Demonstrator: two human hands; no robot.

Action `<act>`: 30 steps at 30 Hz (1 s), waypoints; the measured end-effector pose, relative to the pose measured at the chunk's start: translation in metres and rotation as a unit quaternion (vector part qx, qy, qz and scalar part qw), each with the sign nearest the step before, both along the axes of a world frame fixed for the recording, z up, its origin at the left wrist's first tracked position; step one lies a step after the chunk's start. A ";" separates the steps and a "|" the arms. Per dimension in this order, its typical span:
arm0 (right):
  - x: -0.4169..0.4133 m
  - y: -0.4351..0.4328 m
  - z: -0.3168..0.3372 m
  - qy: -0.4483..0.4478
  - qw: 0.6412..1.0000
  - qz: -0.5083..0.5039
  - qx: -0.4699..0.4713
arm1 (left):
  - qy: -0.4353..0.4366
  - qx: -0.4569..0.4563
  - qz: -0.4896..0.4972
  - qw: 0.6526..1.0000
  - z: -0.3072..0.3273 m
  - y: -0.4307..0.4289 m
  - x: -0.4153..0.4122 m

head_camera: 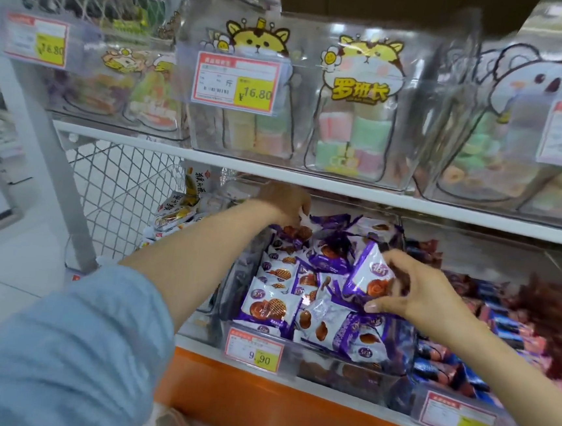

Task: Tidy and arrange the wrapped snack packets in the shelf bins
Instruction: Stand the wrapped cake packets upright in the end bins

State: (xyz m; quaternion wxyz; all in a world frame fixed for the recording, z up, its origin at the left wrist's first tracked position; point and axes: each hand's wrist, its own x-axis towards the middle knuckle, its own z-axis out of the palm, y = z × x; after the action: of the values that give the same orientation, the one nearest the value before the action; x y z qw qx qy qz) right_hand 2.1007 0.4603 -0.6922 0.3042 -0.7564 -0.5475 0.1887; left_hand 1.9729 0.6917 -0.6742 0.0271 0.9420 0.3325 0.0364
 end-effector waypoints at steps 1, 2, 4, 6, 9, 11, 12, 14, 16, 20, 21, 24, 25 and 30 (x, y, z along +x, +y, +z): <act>0.002 0.000 0.000 0.012 1.000 0.004 0.001 | 0.011 0.008 -0.001 1.000 -0.003 0.003 0.005; 0.003 0.000 0.000 0.031 0.999 0.007 0.005 | 0.021 0.013 -0.002 1.000 -0.007 0.006 0.009; 0.006 -0.002 0.003 0.085 0.996 0.019 0.013 | 0.038 0.021 -0.005 0.999 -0.014 0.010 0.013; 0.007 -0.005 0.006 0.138 0.990 0.033 0.024 | 0.049 0.044 -0.015 0.998 -0.019 0.014 0.015; 0.011 -0.004 0.005 0.199 0.978 0.044 0.045 | 0.081 0.093 -0.038 0.992 -0.025 0.019 0.016; 0.012 -0.003 0.004 0.224 0.971 0.042 0.065 | 0.098 0.120 -0.051 0.987 -0.026 0.024 0.016; 0.011 -0.002 0.004 0.243 0.967 0.040 0.072 | 0.104 0.125 -0.054 0.985 -0.026 0.026 0.016; 0.010 -0.001 0.003 0.268 0.959 0.036 0.079 | 0.117 0.119 -0.054 0.984 -0.023 0.032 0.016; 0.011 0.001 0.002 0.266 0.960 0.024 0.084 | 0.121 0.117 -0.055 0.984 -0.022 0.034 0.017; 0.008 0.001 0.004 0.220 0.972 0.015 0.077 | 0.100 0.127 -0.054 0.985 -0.023 0.028 0.020; 0.007 0.002 0.004 0.212 0.974 0.013 0.075 | 0.097 0.130 -0.053 0.985 -0.024 0.028 0.021; 0.003 0.004 0.006 0.175 0.981 -0.011 0.089 | 0.095 0.123 -0.039 0.987 -0.026 0.027 0.021; 0.003 0.005 0.005 0.152 0.983 -0.019 0.097 | 0.087 0.116 -0.031 0.989 -0.026 0.029 0.019; 0.000 0.011 0.007 0.097 0.989 -0.033 0.105 | -0.006 0.028 -0.023 0.999 -0.008 0.021 -0.003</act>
State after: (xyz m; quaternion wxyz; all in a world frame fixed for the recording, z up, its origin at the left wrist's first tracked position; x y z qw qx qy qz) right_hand 2.1007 0.4714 -0.6850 0.4397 -0.7160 -0.5070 0.1926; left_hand 1.9696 0.7125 -0.6825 0.0037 0.9495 0.3094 0.0511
